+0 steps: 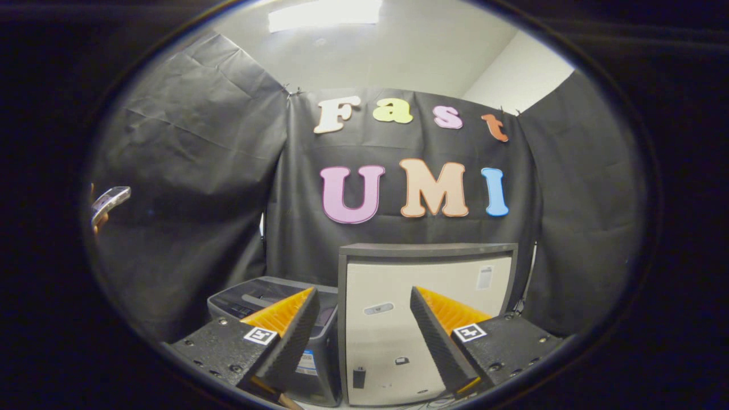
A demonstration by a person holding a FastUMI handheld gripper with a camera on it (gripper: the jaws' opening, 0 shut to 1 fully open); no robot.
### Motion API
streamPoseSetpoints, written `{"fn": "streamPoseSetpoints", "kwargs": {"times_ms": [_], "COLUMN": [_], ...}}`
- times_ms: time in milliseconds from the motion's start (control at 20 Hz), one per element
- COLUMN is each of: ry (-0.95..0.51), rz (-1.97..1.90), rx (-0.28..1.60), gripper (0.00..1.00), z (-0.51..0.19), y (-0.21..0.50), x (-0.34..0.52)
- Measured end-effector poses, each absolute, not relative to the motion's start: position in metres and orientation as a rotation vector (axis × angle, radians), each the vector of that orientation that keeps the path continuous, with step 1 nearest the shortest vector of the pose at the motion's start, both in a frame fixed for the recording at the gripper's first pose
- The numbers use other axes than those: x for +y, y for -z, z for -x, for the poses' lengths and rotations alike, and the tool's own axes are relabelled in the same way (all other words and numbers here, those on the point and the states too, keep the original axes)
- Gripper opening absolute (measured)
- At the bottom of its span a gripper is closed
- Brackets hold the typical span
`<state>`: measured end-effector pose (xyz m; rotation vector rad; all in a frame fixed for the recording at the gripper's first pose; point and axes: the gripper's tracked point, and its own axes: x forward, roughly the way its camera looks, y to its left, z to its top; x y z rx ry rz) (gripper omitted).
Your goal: Put the clothes into the washing machine and then close the washing machine lid.
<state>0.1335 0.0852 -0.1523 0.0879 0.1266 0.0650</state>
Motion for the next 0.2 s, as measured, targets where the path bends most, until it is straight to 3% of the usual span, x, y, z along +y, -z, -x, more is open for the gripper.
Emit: {"fn": "streamPoseSetpoints", "kwargs": {"times_ms": [200], "ry": [-0.070], "rz": [-0.044], "rx": [0.116], "gripper": [0.96], "z": [-0.1443], "y": [0.1461], "x": [0.0819]}}
